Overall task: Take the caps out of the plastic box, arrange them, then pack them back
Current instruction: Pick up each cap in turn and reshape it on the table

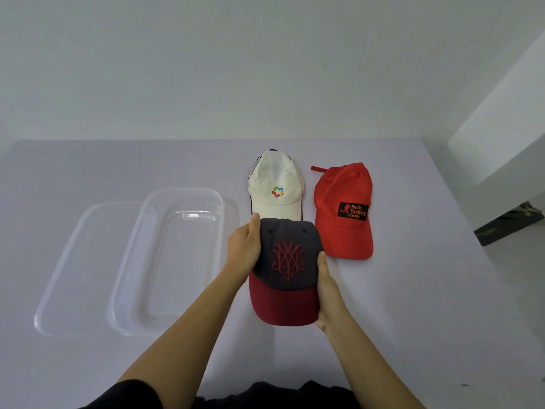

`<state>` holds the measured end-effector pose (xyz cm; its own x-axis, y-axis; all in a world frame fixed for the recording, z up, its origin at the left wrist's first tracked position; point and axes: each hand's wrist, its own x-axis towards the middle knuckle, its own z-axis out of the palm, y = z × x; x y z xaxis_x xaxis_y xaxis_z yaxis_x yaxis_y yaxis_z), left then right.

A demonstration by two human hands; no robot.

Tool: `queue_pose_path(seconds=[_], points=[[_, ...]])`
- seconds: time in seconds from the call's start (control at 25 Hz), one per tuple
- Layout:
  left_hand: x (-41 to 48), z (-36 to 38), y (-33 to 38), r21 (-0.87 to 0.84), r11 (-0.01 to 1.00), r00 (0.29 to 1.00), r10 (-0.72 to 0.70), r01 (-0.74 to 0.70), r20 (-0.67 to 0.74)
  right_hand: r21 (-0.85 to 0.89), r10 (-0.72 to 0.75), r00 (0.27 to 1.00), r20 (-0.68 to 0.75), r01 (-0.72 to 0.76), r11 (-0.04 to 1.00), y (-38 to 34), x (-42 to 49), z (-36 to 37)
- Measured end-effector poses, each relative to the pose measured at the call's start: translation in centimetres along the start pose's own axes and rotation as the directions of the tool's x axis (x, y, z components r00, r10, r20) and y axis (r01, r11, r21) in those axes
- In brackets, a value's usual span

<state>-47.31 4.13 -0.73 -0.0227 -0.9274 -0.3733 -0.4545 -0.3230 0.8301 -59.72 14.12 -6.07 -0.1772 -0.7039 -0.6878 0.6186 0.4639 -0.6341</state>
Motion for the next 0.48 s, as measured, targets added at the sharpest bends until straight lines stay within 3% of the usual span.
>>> queue_pose_path(seconds=[0.08,0.12,0.2,0.28,0.36,0.48], points=[[0.3,-0.6,0.3,-0.117,0.990,0.994,-0.087,0.079,-0.069,-0.008,-0.012,0.999,-0.033,0.011,1.000,-0.3,-0.2,0.5],[0.4,-1.0,0.2,-0.226,0.960,0.985,-0.173,0.166,-0.013,-0.002,-0.025,0.999,-0.047,0.025,1.000,-0.6,-0.3,0.6],[-0.6,-1.3,-0.4,-0.336,0.849,0.908,-0.337,0.408,0.251,0.055,-0.059,0.997,-0.047,0.062,0.997,-1.0,-0.4,0.8],[-2.5,-0.5,-0.9,-0.354,0.769,0.827,-0.384,0.533,0.411,0.112,-0.092,0.996,-0.021,0.094,0.989,-1.3,-0.5,0.9],[-3.4,0.1,-0.9,-0.457,0.737,0.865,-0.385,0.498,0.321,0.156,-0.097,0.994,0.056,0.087,0.984,-1.5,-0.7,0.9],[-3.4,0.0,-0.6,-0.567,0.740,0.907,-0.420,0.363,0.032,0.170,-0.071,0.971,0.227,0.032,0.985,-1.6,-2.2,1.7]])
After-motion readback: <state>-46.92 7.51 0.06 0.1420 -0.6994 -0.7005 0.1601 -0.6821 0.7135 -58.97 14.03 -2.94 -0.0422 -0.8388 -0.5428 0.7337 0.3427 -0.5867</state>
